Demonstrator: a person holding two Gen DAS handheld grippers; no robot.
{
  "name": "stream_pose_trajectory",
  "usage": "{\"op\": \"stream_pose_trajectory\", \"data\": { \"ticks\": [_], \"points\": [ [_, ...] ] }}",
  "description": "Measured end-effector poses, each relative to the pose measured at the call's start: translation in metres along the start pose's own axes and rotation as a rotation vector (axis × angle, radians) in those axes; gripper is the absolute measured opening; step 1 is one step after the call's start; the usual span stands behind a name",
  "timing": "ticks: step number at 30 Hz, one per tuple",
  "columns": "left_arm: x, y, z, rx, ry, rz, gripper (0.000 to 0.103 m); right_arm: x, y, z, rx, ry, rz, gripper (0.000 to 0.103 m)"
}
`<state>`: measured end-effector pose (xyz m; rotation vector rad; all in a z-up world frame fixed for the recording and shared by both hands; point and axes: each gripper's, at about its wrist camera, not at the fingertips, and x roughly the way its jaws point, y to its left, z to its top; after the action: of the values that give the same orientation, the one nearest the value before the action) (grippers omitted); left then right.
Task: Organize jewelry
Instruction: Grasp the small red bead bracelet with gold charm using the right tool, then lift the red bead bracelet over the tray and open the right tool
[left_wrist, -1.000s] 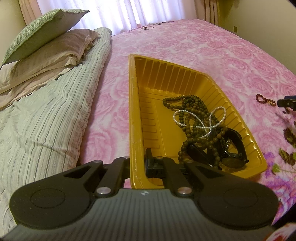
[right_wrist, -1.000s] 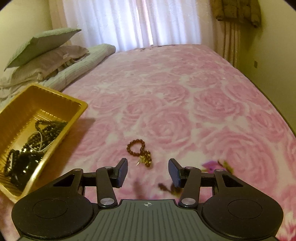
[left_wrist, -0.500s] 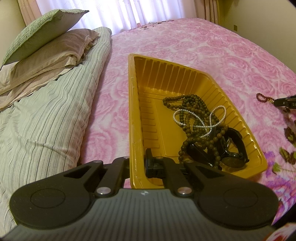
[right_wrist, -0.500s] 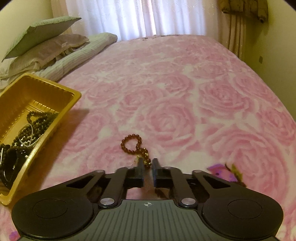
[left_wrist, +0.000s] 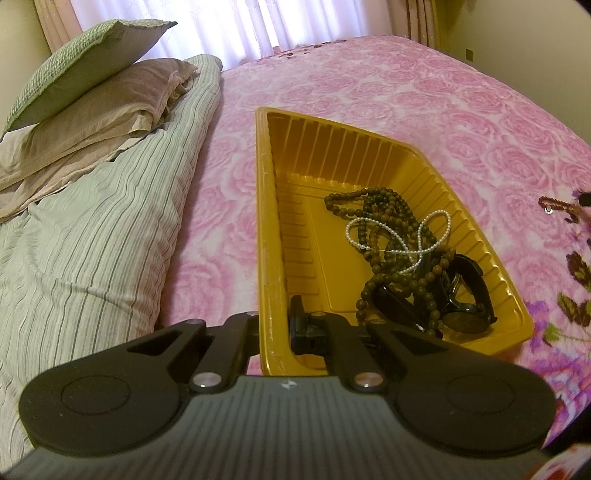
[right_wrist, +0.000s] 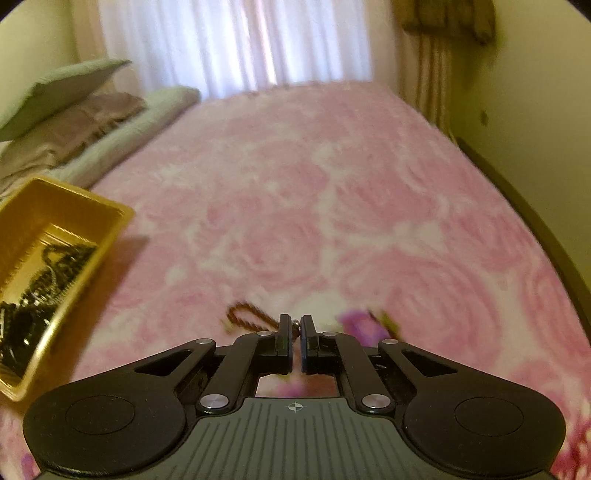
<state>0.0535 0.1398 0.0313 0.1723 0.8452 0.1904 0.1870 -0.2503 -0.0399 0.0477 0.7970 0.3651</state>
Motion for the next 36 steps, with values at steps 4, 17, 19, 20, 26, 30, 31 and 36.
{"op": "stream_pose_trajectory", "data": {
  "ticks": [4,17,19,20,26,30,31,36],
  "points": [
    [0.0,0.0,0.0,0.002,0.0,-0.001,0.003,0.001,-0.012,-0.007,0.024,0.001,-0.011,0.005],
    [0.001,-0.001,0.0,0.004,0.002,0.004,0.003,0.019,0.004,-0.005,-0.143,0.008,0.024,0.029],
    [0.0,-0.001,0.0,0.004,0.003,0.005,0.003,0.019,0.008,-0.006,-0.178,0.019,0.021,0.029],
    [0.0,-0.001,-0.001,0.004,0.003,0.005,0.003,0.019,0.009,-0.006,-0.185,0.026,0.028,0.027],
    [0.001,0.0,-0.001,0.005,0.002,0.003,0.003,0.021,-0.006,-0.002,-0.054,0.042,0.078,0.02],
    [0.001,0.0,-0.001,0.005,0.002,0.004,0.003,0.021,-0.007,0.002,-0.034,0.059,0.094,0.018],
    [0.001,0.0,-0.001,0.005,0.002,0.004,0.003,0.021,-0.006,0.003,-0.039,0.063,0.097,0.018],
    [0.001,0.0,-0.001,0.005,0.001,0.003,0.003,0.02,0.003,0.005,-0.078,0.072,0.092,0.005]
  ]
}}
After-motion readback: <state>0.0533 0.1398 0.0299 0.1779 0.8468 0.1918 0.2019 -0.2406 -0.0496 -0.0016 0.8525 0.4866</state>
